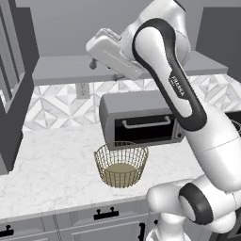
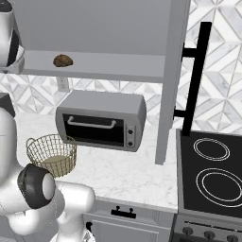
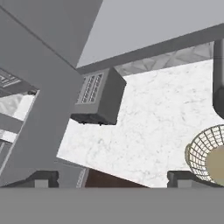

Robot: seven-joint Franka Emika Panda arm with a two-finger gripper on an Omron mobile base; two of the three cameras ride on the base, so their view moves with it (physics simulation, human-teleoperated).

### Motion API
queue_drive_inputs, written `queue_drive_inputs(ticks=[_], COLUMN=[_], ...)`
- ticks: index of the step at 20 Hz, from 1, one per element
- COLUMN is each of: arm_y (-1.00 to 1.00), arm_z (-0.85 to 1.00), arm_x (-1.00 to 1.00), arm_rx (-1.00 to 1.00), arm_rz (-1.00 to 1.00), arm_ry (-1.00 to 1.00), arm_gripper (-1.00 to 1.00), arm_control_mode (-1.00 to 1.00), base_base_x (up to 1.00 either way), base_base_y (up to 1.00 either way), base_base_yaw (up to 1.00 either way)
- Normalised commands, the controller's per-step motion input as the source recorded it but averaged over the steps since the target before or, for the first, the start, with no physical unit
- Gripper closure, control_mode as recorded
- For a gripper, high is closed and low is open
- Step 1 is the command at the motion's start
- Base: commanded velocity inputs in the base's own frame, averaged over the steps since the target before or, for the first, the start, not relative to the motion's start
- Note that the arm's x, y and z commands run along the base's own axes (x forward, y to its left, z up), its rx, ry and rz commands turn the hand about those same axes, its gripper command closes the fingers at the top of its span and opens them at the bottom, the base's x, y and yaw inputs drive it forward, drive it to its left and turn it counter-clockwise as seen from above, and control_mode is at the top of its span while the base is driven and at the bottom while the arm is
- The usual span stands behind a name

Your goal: Open the cabinet, pick up the bread from the cabinet and place it in the basket. Then move the basket to the dining counter.

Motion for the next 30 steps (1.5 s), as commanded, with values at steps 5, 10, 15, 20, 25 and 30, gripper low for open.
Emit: queue_drive_inputs(ticks=[5,10,15,20,25,30], arm_y=[-1.0,-0.97,-0.75,-0.09,0.24,0.0], arm_z=[-0.11,-0.02,-0.01,0.0,0.0,0.03], arm_x=[-0.11,-0.09,-0.04,0.63,0.67,0.45], arm_rx=[-0.22,-0.17,-0.15,-0.11,0.0,0.07], arm_rz=[-0.02,-0.06,-0.08,-0.18,-0.2,-0.04], arm_ry=[-0.39,-0.31,-0.36,-0.1,-0.01,0.0], arm_gripper=[-1.0,-1.0,-1.0,-1.0,-1.0,-1.0], arm_control_mode=[-1.0,-1.0,-1.0,-1.0,-1.0,-1.0], base_base_x=[0.0,0.0,0.0,0.0,0.0,0.0], base_base_y=[0.0,0.0,0.0,0.0,0.0,0.0], base_base_yaw=[0.0,0.0,0.0,0.0,0.0,0.0])
